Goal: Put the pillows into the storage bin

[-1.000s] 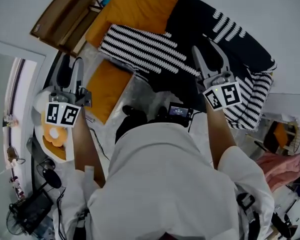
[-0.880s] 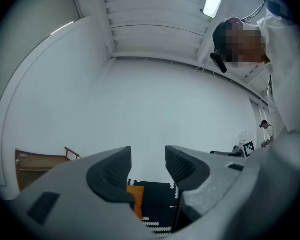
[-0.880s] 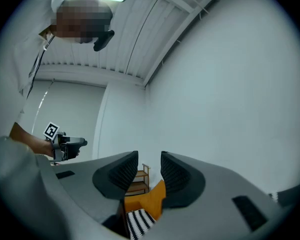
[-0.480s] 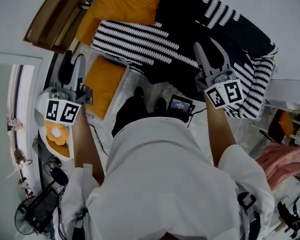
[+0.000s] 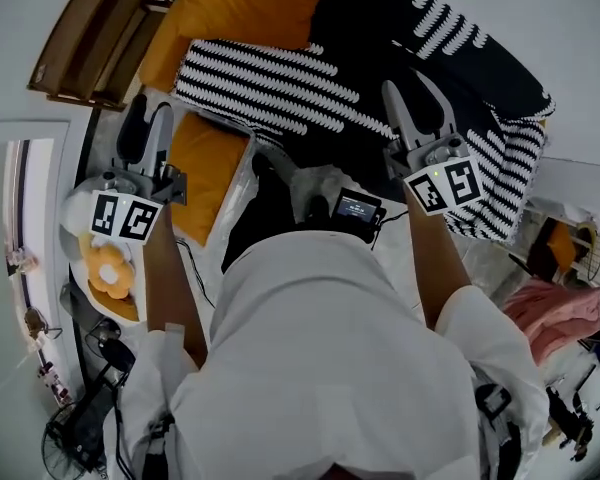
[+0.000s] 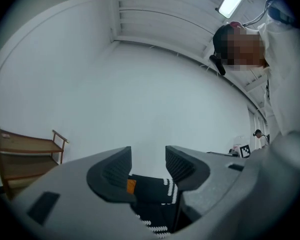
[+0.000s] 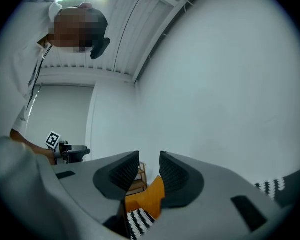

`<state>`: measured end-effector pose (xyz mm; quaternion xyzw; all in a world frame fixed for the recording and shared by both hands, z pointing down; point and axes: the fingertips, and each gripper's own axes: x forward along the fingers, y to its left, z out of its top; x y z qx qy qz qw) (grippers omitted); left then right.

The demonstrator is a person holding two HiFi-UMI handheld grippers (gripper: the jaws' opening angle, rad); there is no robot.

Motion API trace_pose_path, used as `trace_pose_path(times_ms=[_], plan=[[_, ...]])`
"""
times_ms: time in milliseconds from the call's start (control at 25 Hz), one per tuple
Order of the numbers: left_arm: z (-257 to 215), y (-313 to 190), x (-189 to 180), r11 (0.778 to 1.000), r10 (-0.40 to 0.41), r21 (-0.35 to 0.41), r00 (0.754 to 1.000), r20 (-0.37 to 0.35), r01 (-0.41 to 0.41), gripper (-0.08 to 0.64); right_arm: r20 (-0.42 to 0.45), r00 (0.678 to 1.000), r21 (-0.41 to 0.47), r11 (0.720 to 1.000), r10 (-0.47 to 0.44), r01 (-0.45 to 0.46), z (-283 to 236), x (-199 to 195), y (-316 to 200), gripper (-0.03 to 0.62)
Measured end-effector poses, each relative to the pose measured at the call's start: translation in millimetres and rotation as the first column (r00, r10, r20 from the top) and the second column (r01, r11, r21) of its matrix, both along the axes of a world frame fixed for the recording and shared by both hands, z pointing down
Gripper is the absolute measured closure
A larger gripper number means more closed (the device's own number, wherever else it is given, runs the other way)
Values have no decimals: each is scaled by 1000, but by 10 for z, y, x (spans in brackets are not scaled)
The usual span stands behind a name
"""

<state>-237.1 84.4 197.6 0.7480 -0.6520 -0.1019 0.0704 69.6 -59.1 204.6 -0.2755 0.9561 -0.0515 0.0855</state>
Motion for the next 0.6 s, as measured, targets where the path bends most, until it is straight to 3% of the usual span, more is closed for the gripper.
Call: trace_pose_path(times_ms=[320,600], plan=[[130,-541,-1013,999,-18,-30,1000,-12,18,351,-91,996,7,1000,-17,17,74,-1069,-689,442],[269,-806,-1711,997,-27,-69,1000,-8,26,351,-98,995,-25,999,19,-21,205,-1715,-1013,416]])
